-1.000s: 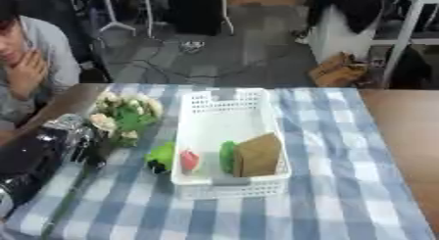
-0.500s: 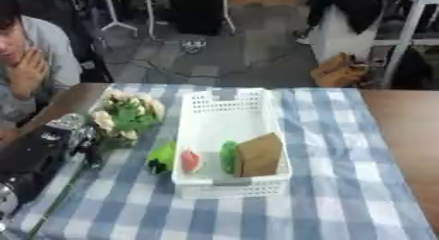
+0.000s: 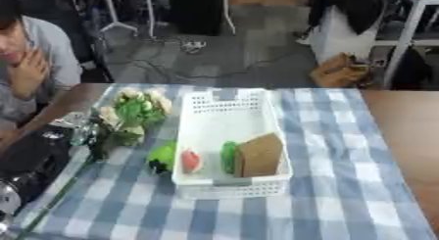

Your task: Pick up objects on the table and place them in the box.

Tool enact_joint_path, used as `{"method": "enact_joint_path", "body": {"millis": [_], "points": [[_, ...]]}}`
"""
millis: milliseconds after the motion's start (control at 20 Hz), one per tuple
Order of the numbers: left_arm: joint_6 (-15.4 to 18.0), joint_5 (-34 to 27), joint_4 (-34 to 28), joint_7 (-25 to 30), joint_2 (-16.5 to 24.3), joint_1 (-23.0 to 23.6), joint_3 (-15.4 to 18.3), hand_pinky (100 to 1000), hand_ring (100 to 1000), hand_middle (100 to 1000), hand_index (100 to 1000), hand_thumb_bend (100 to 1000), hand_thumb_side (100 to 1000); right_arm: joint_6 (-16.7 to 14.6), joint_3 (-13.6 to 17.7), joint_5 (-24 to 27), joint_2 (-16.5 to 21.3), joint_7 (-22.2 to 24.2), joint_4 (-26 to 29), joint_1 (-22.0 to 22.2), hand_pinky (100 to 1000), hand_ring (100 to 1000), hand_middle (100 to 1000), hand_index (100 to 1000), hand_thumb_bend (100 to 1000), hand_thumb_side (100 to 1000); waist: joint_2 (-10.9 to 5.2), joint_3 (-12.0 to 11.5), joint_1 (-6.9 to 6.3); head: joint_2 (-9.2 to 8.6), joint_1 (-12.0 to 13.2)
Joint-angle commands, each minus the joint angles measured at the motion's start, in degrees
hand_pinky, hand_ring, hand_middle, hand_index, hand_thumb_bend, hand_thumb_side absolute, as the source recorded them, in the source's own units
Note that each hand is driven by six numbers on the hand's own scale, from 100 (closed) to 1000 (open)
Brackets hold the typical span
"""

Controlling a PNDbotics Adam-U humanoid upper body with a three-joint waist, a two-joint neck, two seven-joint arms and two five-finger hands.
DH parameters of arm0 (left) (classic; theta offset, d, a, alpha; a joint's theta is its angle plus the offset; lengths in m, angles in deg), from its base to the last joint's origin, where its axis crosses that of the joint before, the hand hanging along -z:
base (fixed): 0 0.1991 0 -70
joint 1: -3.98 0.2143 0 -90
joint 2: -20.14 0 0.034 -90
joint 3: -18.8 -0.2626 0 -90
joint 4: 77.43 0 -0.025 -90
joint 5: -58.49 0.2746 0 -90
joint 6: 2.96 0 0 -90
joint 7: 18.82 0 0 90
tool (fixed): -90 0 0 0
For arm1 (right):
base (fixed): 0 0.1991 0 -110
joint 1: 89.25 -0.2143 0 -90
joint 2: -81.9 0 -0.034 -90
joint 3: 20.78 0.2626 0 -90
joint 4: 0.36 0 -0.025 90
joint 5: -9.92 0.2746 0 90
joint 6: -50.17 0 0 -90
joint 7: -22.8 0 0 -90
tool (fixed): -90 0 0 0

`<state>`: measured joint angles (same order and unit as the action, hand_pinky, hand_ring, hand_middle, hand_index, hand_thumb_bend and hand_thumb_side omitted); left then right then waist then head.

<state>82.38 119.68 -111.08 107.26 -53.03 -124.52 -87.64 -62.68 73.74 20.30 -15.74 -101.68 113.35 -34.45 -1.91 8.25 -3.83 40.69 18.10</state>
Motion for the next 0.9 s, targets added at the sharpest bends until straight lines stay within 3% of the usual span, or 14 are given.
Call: {"method": "enact_joint_path", "body": {"millis": [50,500,800,850,900], "points": [[-0.32,-1.7,-2.53,1.83,2.38,-1.42,-0.35,100,100,100,327,100,253,0.15,-0.15,0.24,0.43,0.09,0.88,-0.6,537,514,419,465,100,552,-1.51,0.07,-0.81,-0.08,0.18],[-2.94,-7.11,-8.91,7.77,5.02,-1.87,-1.31,100,100,100,318,100,258,0.53,-0.12,0.11,0.67,-0.56,0.88,-0.28,536,513,417,464,100,544,-1.79,-0.03,-0.86,-0.01,0.18],[-3.13,-6.81,-10.99,10.89,6.94,-2.77,-2.25,100,100,100,316,100,260,0.67,-0.19,0.07,0.92,-0.73,0.88,-0.07,535,513,416,462,100,543,-2.05,-0.22,-1.13,0.19,0.11],[-3.04,-6.79,-11.08,11.19,7.24,-2.99,-2.15,100,100,100,316,100,361,0.7,-0.21,0.06,0.98,-0.74,0.88,-0.01,535,513,415,462,100,543,-2.11,-0.3,-1.19,0.26,0.05],[-3.02,-6.77,-11.18,11.34,7.62,-3.26,-2.06,100,100,100,316,100,260,0.74,-0.22,0.05,1.05,-0.75,0.88,0.05,535,513,415,462,100,543,-2.19,-0.39,-1.27,0.33,-0.02]]}}
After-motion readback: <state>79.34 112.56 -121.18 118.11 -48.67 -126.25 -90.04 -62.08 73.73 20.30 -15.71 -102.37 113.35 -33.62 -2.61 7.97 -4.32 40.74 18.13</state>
